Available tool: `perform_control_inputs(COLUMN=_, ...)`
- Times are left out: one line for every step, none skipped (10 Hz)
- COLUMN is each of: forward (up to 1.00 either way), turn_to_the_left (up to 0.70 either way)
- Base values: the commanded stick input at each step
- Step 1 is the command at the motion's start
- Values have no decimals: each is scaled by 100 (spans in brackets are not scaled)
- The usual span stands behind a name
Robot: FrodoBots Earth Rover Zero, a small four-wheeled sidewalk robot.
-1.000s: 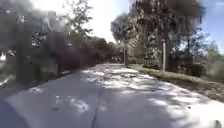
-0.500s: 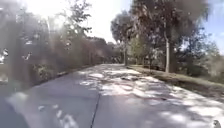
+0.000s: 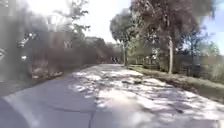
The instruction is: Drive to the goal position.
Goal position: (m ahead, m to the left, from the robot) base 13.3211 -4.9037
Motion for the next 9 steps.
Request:
perform_control_inputs(forward=70, turn_to_the_left=0)
perform_control_inputs(forward=70, turn_to_the_left=0)
perform_control_inputs(forward=70, turn_to_the_left=0)
perform_control_inputs(forward=70, turn_to_the_left=0)
perform_control_inputs(forward=70, turn_to_the_left=0)
perform_control_inputs(forward=70, turn_to_the_left=0)
perform_control_inputs(forward=70, turn_to_the_left=0)
perform_control_inputs(forward=70, turn_to_the_left=0)
perform_control_inputs(forward=70, turn_to_the_left=0)
